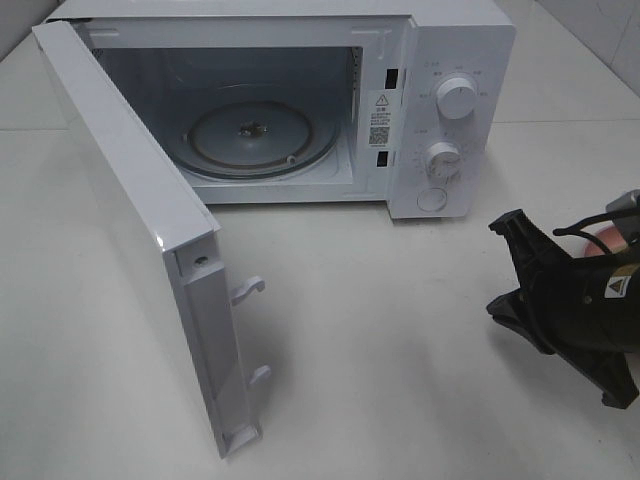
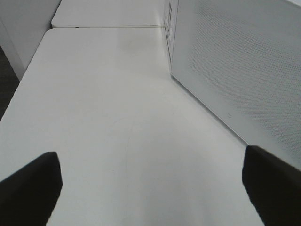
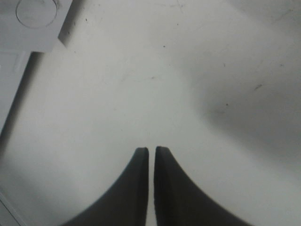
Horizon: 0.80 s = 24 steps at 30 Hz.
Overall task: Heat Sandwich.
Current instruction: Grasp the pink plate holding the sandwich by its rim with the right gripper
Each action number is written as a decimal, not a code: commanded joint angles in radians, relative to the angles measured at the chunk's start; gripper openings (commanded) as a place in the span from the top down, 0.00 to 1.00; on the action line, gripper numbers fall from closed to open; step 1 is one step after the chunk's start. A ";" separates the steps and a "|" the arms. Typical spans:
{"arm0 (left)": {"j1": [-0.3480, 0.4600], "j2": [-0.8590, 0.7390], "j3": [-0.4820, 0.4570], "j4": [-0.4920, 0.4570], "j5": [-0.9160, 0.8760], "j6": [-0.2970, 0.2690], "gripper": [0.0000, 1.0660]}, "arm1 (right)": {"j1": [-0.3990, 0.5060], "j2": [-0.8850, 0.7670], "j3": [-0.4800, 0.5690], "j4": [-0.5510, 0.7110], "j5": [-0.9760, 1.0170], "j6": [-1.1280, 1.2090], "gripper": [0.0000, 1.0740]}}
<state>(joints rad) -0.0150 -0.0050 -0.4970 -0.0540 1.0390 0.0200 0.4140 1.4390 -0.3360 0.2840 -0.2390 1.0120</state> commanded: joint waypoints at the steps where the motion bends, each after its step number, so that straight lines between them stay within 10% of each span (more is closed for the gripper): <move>1: 0.002 -0.026 0.002 -0.001 -0.003 0.000 0.08 | -0.005 -0.035 -0.031 0.002 0.094 -0.119 0.92; 14: 0.002 -0.026 0.002 -0.001 -0.003 0.000 0.08 | -0.005 -0.100 -0.248 -0.068 0.658 -0.888 0.86; 24: 0.002 -0.026 0.002 -0.001 -0.003 0.000 0.08 | -0.005 -0.100 -0.376 -0.284 1.054 -0.962 0.83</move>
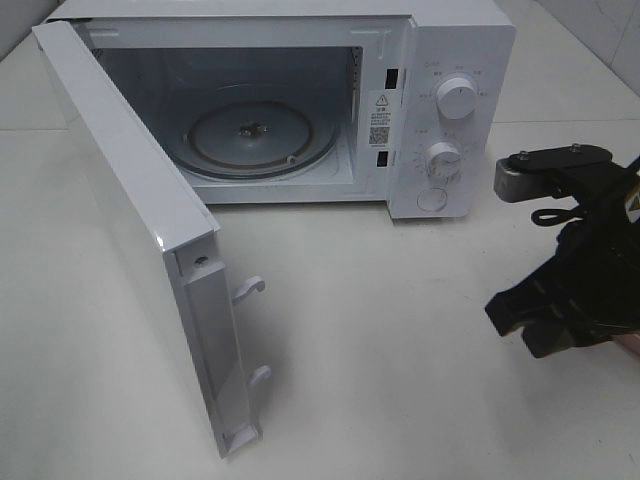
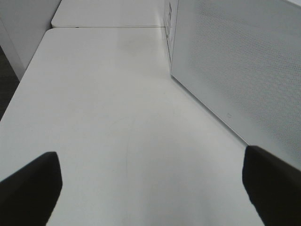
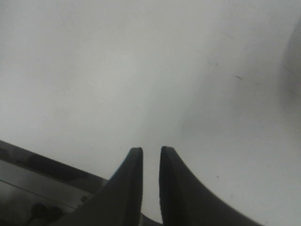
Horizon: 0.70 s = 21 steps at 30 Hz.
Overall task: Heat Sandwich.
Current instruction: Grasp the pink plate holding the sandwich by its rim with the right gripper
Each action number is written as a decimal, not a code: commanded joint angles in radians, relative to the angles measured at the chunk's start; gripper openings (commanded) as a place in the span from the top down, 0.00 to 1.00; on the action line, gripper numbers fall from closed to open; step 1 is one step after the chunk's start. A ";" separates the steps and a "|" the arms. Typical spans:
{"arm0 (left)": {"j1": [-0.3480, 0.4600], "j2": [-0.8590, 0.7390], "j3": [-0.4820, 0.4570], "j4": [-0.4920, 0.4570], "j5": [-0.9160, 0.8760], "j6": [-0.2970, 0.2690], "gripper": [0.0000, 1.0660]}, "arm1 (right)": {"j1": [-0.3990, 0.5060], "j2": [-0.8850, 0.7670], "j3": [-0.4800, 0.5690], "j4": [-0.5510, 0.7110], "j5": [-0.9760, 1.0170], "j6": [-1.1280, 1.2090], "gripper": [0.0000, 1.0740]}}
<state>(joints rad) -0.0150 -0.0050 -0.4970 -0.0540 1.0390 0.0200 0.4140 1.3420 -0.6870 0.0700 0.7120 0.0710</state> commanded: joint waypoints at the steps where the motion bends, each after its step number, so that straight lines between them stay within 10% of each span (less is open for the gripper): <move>1: 0.002 -0.026 0.002 -0.001 -0.003 0.000 0.08 | -0.005 -0.003 -0.025 -0.070 0.103 -0.021 0.83; 12: 0.002 -0.026 0.002 -0.001 -0.003 0.000 0.08 | -0.012 -0.003 -0.063 -0.199 0.192 -0.021 0.76; 21: 0.002 -0.026 0.002 -0.001 -0.003 0.000 0.08 | -0.180 -0.003 -0.063 -0.191 0.164 -0.029 0.45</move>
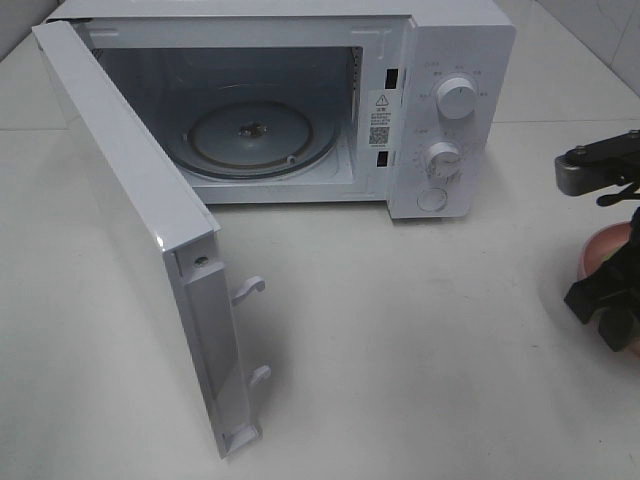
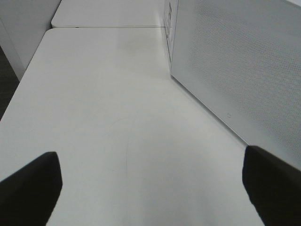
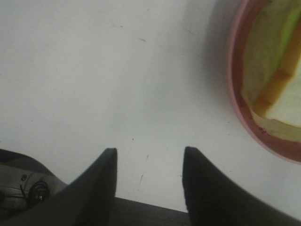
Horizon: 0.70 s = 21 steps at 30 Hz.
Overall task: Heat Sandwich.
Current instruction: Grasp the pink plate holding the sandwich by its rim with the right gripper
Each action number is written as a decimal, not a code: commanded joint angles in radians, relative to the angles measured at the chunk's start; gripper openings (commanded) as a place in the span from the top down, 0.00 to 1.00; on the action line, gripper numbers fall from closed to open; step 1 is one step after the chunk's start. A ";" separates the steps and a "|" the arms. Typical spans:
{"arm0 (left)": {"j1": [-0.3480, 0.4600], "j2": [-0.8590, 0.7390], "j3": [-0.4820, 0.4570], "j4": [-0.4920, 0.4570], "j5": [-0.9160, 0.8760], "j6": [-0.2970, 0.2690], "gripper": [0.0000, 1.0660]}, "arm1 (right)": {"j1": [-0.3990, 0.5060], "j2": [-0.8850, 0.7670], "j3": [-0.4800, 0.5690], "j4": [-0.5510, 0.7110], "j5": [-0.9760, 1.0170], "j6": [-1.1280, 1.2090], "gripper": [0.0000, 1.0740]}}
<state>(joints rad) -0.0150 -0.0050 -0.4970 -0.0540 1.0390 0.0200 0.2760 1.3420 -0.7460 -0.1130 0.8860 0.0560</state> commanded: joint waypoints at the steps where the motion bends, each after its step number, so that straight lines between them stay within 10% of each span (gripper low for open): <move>1: 0.002 -0.026 0.002 -0.001 -0.003 0.000 0.08 | -0.069 -0.003 -0.004 -0.008 -0.027 -0.033 0.34; 7: 0.002 -0.026 0.002 -0.001 -0.003 0.000 0.08 | -0.125 -0.003 -0.004 -0.008 -0.111 -0.056 0.11; 21: 0.002 -0.026 0.002 -0.001 -0.003 0.000 0.08 | -0.173 0.153 -0.095 -0.016 -0.165 -0.049 0.14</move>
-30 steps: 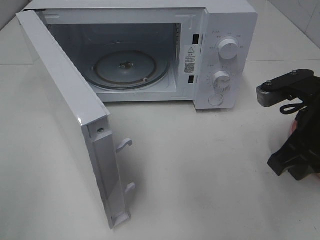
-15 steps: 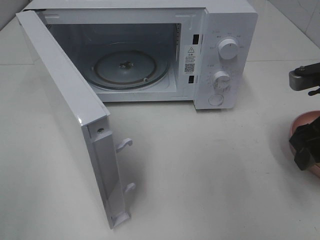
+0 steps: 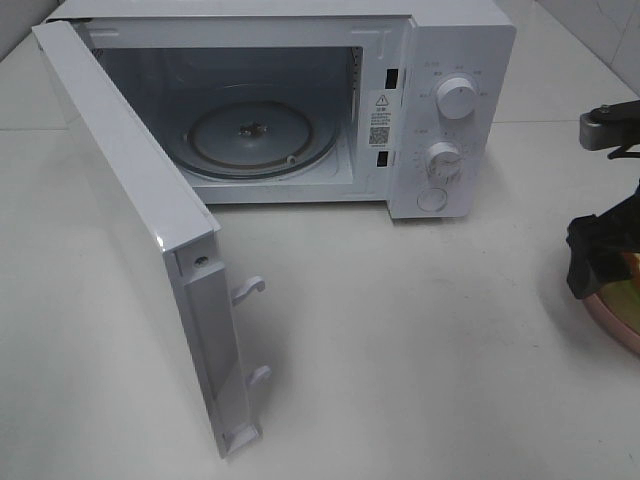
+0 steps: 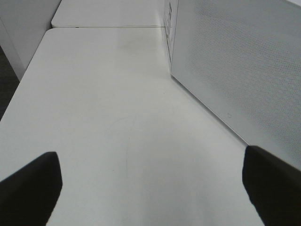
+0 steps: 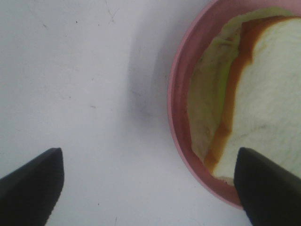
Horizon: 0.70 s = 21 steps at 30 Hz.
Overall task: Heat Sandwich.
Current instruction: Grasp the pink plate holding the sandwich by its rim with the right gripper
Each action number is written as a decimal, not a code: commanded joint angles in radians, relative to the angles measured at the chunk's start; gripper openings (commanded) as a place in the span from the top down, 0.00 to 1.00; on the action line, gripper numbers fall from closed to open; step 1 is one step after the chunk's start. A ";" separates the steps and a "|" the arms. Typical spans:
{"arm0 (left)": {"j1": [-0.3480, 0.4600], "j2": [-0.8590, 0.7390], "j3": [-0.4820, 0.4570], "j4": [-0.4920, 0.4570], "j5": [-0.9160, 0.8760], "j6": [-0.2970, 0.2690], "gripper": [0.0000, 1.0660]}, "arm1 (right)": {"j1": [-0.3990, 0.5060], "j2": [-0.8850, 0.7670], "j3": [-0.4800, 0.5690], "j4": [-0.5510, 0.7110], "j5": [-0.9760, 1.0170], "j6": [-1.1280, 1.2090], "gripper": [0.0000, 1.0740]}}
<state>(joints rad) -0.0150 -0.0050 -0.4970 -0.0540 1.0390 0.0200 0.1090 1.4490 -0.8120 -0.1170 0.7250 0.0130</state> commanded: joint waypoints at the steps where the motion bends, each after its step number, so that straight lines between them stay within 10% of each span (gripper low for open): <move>1: 0.002 -0.026 0.002 -0.001 -0.003 0.000 0.08 | -0.006 0.066 -0.041 -0.013 -0.004 -0.004 0.14; 21: 0.002 -0.026 0.002 -0.001 -0.003 0.000 0.08 | -0.006 0.377 -0.151 -0.116 -0.091 0.092 0.18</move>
<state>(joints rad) -0.0150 -0.0050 -0.4970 -0.0540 1.0390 0.0200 0.1090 1.8100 -0.9560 -0.2220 0.6420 0.0900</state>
